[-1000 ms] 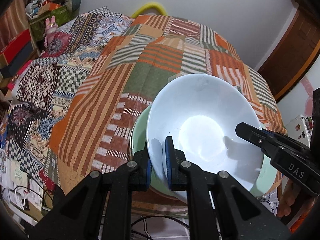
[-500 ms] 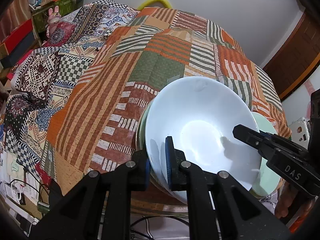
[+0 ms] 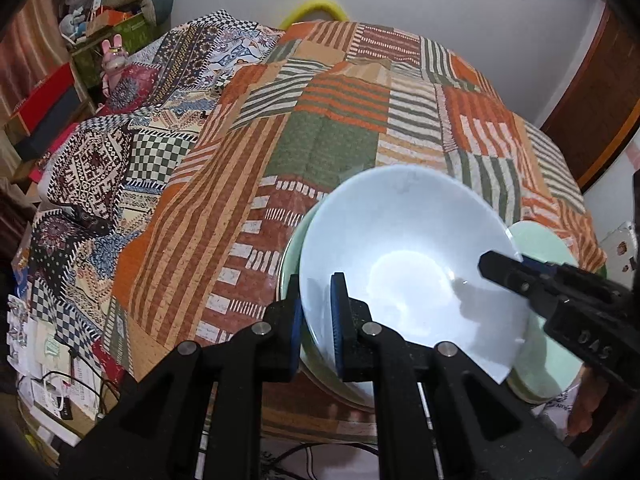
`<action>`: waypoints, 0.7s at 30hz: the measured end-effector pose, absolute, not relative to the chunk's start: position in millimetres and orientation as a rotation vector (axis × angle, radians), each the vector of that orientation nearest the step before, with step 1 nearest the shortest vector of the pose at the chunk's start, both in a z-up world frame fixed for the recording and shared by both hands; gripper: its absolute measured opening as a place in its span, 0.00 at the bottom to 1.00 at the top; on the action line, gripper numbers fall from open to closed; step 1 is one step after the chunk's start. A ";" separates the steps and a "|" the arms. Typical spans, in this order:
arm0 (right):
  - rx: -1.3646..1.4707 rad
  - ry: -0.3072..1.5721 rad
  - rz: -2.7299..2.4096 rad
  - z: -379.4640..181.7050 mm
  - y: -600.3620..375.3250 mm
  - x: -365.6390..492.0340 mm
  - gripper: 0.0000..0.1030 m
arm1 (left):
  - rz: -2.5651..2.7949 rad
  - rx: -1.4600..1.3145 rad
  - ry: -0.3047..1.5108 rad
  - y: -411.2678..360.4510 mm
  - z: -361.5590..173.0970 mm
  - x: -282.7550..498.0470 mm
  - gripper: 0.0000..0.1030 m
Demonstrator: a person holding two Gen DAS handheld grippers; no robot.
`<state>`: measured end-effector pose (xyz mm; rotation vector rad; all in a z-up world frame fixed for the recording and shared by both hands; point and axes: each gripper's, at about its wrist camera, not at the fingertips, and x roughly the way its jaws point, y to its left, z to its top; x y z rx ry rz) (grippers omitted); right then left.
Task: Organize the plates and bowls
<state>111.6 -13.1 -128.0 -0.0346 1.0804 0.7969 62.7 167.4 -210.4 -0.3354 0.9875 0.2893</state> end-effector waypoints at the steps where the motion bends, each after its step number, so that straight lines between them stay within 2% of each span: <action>1: -0.034 1.079 0.798 -128.5 -13.7 111.9 0.18 | 0.288 -0.342 0.983 168.8 -209.6 62.4 0.10; 17: -0.037 1.103 0.826 -126.6 -16.7 115.0 0.19 | 0.312 -0.320 0.963 169.7 -199.0 57.2 0.12; 19: -0.050 1.070 0.811 -121.2 -19.2 113.7 0.28 | 0.323 -0.269 0.924 167.1 -188.4 53.5 0.17; 21: -0.050 1.018 0.794 -112.8 -24.0 112.1 0.48 | 0.297 -0.274 0.897 167.2 -179.0 50.9 0.26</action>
